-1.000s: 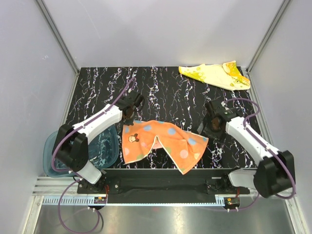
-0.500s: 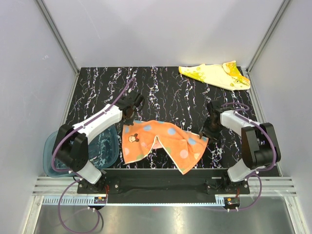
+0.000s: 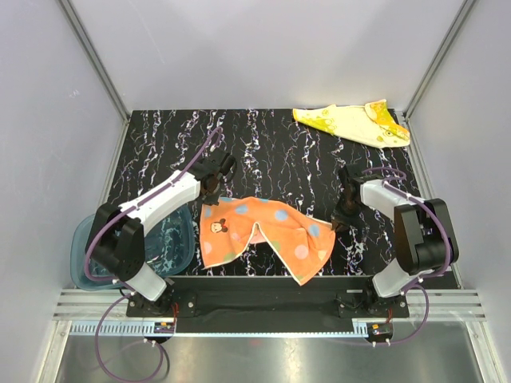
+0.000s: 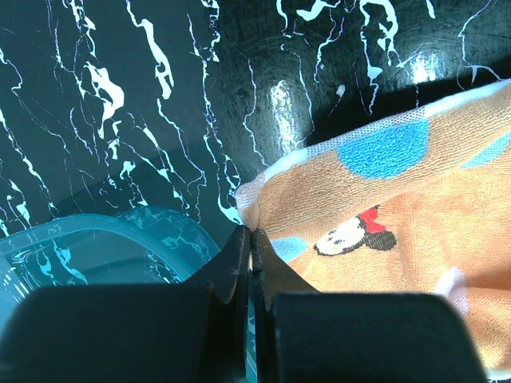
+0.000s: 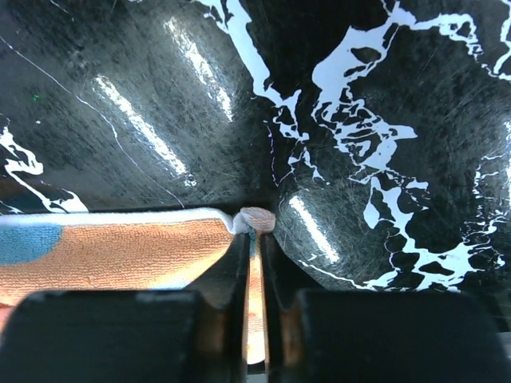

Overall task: Roll the towels
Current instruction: Flatten the towel

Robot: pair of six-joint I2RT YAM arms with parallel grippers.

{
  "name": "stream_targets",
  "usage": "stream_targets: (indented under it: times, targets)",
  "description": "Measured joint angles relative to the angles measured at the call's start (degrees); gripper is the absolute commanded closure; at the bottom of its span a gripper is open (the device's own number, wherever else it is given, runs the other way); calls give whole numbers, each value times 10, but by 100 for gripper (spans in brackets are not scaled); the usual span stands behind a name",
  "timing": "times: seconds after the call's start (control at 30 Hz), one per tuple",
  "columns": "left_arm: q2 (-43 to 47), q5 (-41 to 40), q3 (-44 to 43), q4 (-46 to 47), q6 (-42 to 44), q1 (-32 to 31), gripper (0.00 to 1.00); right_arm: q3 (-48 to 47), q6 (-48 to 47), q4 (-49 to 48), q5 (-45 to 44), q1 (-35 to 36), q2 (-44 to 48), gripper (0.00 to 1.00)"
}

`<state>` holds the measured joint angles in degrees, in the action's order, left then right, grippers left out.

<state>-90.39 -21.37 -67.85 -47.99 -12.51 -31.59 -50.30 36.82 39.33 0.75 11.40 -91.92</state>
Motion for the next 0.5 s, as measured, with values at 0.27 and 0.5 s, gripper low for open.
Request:
stream_targets:
  times: [0.27, 0.5]
  targets:
    - [21, 11, 4, 6, 0, -2, 100, -37, -8, 31, -29, 0, 10, 100]
    - [145, 37, 18, 26, -11, -29, 100, -118, -15, 96, -63, 0, 153, 100]
